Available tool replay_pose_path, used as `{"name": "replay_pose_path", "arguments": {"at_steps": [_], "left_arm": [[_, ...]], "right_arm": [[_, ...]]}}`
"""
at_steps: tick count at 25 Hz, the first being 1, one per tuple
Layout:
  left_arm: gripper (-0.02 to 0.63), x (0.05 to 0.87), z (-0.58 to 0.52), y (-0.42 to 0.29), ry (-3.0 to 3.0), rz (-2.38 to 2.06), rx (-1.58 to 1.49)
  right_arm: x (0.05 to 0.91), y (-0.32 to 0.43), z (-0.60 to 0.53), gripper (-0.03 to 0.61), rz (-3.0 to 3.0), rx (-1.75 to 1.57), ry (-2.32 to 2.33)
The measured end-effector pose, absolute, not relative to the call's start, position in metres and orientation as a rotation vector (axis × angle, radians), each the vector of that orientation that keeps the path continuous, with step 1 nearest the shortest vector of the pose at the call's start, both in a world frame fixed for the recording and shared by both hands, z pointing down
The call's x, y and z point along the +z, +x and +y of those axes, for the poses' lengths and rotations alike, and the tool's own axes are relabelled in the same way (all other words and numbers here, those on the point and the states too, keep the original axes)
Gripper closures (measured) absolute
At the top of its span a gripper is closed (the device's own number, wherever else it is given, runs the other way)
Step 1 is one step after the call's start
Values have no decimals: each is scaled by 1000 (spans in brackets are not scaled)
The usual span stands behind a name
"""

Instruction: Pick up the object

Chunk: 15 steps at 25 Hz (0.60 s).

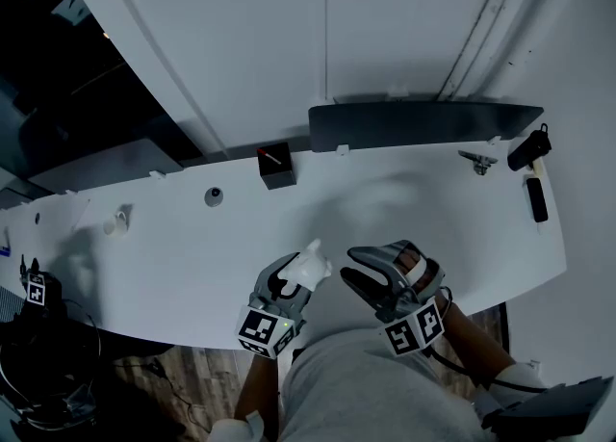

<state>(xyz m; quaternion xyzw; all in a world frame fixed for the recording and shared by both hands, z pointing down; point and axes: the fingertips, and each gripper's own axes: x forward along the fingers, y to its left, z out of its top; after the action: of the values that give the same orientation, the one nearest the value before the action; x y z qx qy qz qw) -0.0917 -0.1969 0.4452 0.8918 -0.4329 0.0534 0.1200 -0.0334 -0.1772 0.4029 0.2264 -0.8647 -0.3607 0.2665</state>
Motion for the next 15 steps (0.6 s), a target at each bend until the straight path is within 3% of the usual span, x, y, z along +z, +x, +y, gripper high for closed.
{"name": "replay_pose_path", "arguments": {"at_steps": [1,4,8,15], "left_arm": [[469,437,-197,-94,2614,-1300,135],[469,419,-194,-97,2620,-1395,109],[469,413,-190,-94,2591,-1494,100],[469,421,-179,-97,2504,-1526,87]], "right_arm": [[402,-30,-181,394,-2366,-892,665],[404,-23,-192,577,-2493,-520,842],[415,-28,-198,578,-2631,67,956],[413,-47,-188,577,-2629,77,1013]]}}
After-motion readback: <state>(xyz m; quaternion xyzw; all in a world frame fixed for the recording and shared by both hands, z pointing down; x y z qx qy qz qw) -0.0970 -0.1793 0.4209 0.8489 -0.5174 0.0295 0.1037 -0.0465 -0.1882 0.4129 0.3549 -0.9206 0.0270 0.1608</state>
